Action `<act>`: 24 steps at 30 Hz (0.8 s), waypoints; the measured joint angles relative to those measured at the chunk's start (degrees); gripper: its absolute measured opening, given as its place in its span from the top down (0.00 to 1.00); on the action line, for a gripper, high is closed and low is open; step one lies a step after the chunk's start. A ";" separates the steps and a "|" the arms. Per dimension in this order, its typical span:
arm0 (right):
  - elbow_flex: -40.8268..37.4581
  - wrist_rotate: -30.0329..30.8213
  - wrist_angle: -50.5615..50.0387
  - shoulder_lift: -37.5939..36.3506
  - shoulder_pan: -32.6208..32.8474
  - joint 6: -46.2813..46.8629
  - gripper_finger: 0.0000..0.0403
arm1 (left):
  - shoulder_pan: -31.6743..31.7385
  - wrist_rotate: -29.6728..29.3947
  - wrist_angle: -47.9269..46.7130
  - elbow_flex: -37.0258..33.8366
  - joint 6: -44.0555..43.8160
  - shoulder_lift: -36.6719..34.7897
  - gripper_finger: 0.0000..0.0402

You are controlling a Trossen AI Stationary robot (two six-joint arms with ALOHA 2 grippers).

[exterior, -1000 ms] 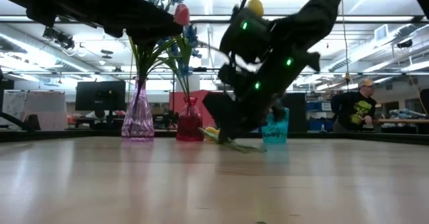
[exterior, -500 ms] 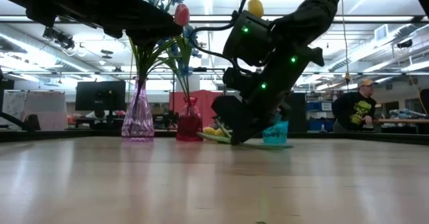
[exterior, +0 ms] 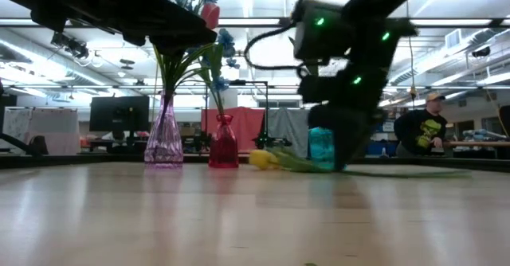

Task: Sort flowers into vase by color
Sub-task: Put the yellow tulip into the blue vase

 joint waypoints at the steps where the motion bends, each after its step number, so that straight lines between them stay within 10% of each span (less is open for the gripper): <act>1: -0.19 -0.50 -1.92 -1.42 0.37 0.02 0.99 | 0.00 0.00 0.00 0.00 0.01 -0.01 0.59; 18: 0.17 -0.88 -15.14 -17.06 5.72 0.59 0.99 | 0.00 0.00 0.46 0.02 -0.02 0.01 0.59; 24: -2.52 -2.18 -13.14 -16.89 5.67 0.78 0.85 | 0.00 0.00 0.91 0.02 -0.02 -0.01 0.59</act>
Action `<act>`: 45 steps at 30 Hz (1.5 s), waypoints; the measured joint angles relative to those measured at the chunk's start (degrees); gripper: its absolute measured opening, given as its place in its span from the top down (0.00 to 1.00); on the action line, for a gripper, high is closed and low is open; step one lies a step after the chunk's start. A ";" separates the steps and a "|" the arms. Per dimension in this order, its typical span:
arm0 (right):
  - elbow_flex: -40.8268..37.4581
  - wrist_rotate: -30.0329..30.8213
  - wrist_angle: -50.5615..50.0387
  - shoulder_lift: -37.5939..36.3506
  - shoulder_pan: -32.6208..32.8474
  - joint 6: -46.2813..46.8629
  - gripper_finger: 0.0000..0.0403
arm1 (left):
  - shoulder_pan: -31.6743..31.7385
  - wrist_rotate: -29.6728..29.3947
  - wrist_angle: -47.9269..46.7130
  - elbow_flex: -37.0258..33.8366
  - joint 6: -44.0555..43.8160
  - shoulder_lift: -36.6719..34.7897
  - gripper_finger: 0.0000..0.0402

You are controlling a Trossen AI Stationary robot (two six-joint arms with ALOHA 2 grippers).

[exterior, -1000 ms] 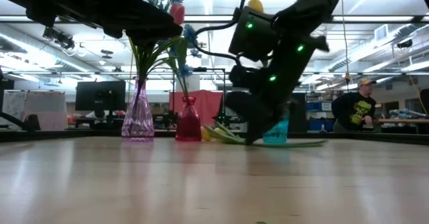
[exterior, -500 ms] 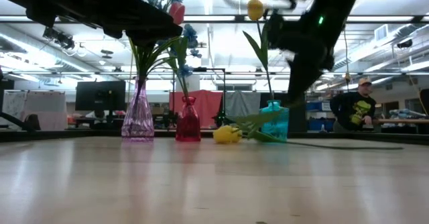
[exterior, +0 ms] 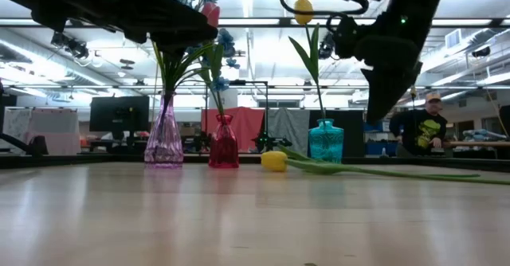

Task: Sort flowers into vase by color
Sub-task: Put the yellow tulip into the blue vase

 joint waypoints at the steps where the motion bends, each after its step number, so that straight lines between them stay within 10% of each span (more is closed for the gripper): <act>1: -0.25 -0.68 0.94 0.56 -0.04 0.29 0.81 | 0.00 0.00 0.07 0.02 0.00 0.01 0.59; 12: 1.49 -7.55 6.90 14.43 -0.32 1.58 0.71 | 0.00 0.00 1.00 0.04 0.28 0.01 0.59; 33: 1.72 -3.69 7.92 15.33 -3.16 -2.44 0.72 | 0.00 -0.01 0.54 0.04 0.52 -0.01 0.59; 45: 1.46 -4.44 6.10 14.50 -3.78 -4.45 0.96 | 0.00 0.00 -0.01 0.04 0.48 -0.01 0.59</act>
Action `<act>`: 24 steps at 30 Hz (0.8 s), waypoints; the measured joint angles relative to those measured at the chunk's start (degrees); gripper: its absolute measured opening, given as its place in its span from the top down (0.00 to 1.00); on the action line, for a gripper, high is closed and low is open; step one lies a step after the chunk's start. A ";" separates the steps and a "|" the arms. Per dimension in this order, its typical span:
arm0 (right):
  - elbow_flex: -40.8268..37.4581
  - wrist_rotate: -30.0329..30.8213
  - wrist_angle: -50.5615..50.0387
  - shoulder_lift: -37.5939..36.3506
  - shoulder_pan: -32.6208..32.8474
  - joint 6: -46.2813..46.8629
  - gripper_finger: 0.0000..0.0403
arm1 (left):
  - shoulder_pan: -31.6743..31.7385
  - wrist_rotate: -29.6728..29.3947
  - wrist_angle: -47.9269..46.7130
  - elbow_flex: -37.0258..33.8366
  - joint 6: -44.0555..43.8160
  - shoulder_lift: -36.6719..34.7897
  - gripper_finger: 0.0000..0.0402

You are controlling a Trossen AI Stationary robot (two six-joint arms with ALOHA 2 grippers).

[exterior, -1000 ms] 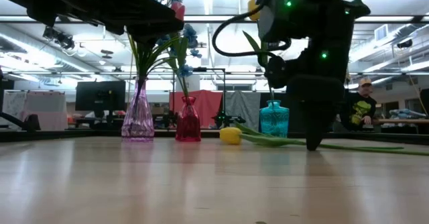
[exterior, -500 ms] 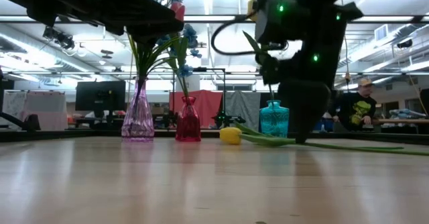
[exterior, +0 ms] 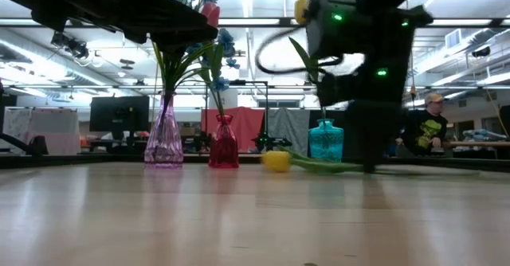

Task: Sort flowers into vase by color
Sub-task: Put the yellow tulip into the blue vase

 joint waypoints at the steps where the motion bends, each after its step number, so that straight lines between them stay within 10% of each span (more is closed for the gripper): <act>1: -0.31 0.24 -2.64 -0.99 0.03 0.00 0.96 | 0.00 -0.01 -0.01 0.00 -0.02 0.00 0.59; 24: -0.08 7.54 -36.25 -28.06 5.62 25.92 0.99 | 0.00 0.00 0.16 -0.02 -0.46 0.00 0.59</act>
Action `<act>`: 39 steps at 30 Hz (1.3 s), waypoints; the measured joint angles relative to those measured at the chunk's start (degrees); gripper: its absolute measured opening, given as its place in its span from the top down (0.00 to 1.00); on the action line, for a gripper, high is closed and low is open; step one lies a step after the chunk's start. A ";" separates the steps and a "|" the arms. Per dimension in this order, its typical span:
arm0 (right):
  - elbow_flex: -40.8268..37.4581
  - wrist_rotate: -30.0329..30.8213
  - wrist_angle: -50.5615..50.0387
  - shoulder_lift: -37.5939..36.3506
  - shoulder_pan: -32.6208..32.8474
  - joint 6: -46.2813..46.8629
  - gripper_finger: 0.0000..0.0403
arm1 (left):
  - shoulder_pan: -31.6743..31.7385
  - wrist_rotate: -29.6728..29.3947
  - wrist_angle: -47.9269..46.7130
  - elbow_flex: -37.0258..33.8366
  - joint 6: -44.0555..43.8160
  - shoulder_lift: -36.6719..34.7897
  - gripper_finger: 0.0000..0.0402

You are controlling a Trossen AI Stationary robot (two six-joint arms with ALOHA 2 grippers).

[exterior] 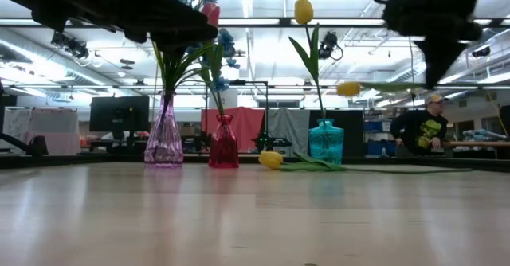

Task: Sort flowers into vase by color
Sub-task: Put the yellow tulip into the blue vase

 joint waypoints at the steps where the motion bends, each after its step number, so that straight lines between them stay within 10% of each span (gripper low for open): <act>1: 0.00 3.12 -0.18 -0.38 -0.42 0.51 0.99 | 0.00 -0.01 0.09 0.00 0.00 0.00 0.59; 8: 0.00 25.90 8.71 -4.71 -3.88 -9.26 0.99 | 0.00 -0.01 0.93 0.00 0.26 0.01 0.59; 12: 0.00 28.60 22.58 -8.62 -7.66 -24.19 0.99 | 0.00 -0.01 0.89 0.00 0.27 0.02 0.59; 24: -15.97 4.10 78.78 -17.36 -27.09 -62.20 0.99 | 0.00 0.00 0.90 0.00 0.46 0.00 0.59; 30: -27.50 -6.70 108.34 -15.96 -33.73 -64.14 0.99 | 0.00 -0.02 0.82 0.00 1.01 0.02 0.59; 39: -33.48 -8.94 123.41 -11.60 -34.95 -63.81 0.99 | 0.00 -0.02 0.79 -0.04 1.09 0.02 0.59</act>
